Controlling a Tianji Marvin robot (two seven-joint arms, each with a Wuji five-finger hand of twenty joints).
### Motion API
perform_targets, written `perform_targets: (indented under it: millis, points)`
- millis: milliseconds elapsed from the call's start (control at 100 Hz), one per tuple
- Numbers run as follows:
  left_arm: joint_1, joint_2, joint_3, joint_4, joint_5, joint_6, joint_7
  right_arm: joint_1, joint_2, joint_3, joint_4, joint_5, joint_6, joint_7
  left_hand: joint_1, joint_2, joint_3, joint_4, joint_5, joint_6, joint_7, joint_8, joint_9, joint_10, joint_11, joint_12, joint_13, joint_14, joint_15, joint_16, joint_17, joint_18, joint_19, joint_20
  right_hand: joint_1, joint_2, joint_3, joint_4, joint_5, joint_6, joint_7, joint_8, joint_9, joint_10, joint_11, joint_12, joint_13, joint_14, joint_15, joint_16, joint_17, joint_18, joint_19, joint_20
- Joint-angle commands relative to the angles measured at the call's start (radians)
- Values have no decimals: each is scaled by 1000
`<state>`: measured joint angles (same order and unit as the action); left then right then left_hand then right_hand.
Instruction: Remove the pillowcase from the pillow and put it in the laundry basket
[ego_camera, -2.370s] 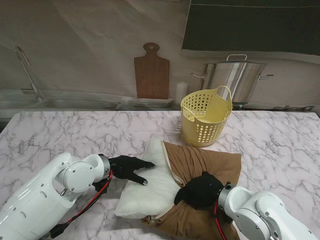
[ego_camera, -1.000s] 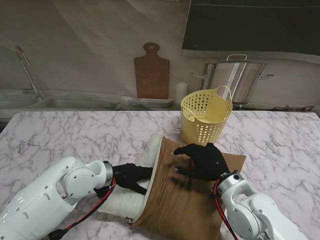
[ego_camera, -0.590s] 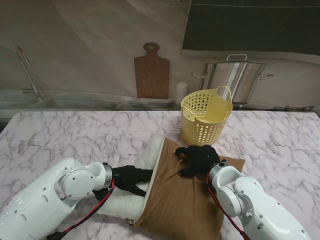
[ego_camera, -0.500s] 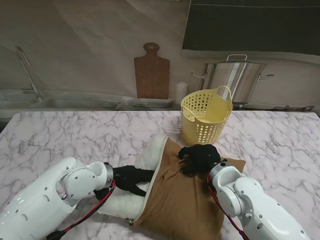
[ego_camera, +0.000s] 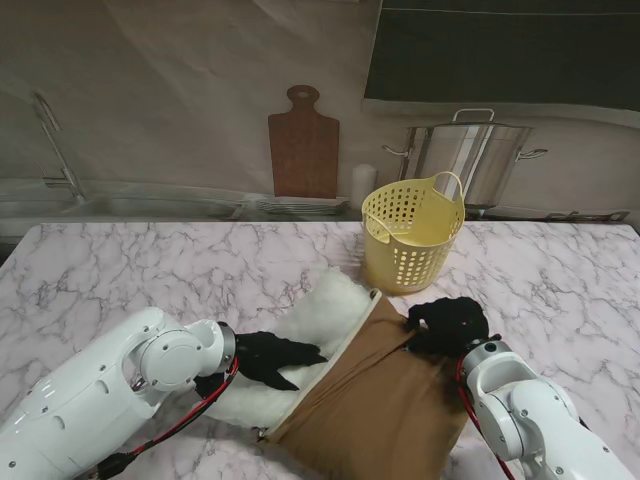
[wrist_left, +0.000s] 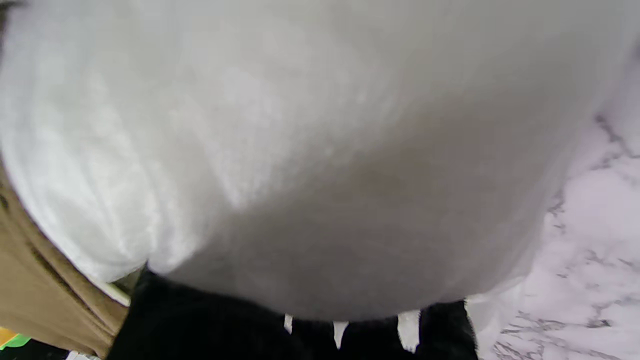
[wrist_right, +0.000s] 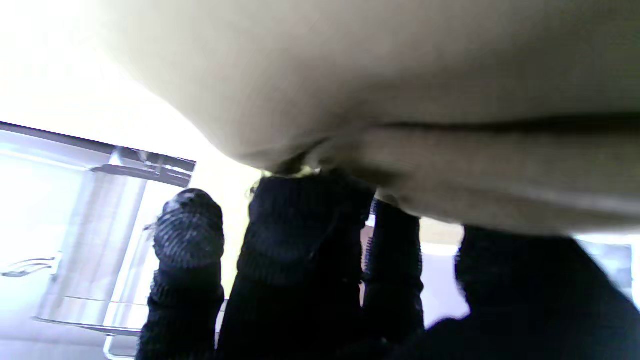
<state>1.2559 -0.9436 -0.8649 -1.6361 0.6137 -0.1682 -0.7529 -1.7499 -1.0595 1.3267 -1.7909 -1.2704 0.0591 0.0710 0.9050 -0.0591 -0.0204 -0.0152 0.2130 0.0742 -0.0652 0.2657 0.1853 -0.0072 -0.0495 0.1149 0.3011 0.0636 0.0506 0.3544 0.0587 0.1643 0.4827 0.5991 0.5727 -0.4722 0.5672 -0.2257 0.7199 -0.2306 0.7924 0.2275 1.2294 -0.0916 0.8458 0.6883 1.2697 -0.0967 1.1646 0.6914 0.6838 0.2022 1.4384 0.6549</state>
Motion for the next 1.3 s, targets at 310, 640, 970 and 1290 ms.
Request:
perform_targets:
  millis: [310, 640, 970, 1290]
  points:
    - [20, 26, 30, 57, 19, 31, -74, -122, 24, 94, -48, -59, 32, 162, -2, -56, -7, 3, 50, 36, 82, 12, 15, 83, 55, 25, 54, 112, 75, 5, 11, 71, -19, 13, 163, 5, 194, 65, 107, 66, 126, 30, 59, 47, 77, 45, 55, -38, 126, 25, -7, 40, 7, -22]
    - [168, -4, -182, -67, 130, -28, 27, -59, 26, 15, -4, 12, -50, 53, 61, 2, 0, 1, 119, 32, 119, 25, 94, 80, 79, 40, 104, 91, 98, 17, 40, 59, 22, 34, 167, 2, 204, 59, 78, 13, 108, 21, 34, 29, 13, 24, 51, -11, 21, -18, -23, 50, -16, -31]
    - [230, -42, -348, -187, 215, -69, 183, 7, 27, -47, 30, 59, -102, 22, 239, 61, 2, 2, 226, 17, 165, 51, 205, 108, 114, 59, 179, 90, 119, 31, 67, 61, 117, 30, 175, 6, 211, 53, 73, -15, 109, 22, 20, 27, -8, 17, 51, 0, -32, -27, -40, 60, -40, -35]
    - [79, -57, -244, -102, 139, 35, 218, 57, 28, -129, 26, 95, -193, -15, 56, -7, -13, 1, 81, 62, 96, 29, 84, 166, 59, 49, 128, 107, 102, 30, 31, 60, 91, -27, 180, 8, 214, 50, 70, -42, 110, 21, 14, 24, -17, 15, 51, 2, -47, -25, -42, 61, -43, -34]
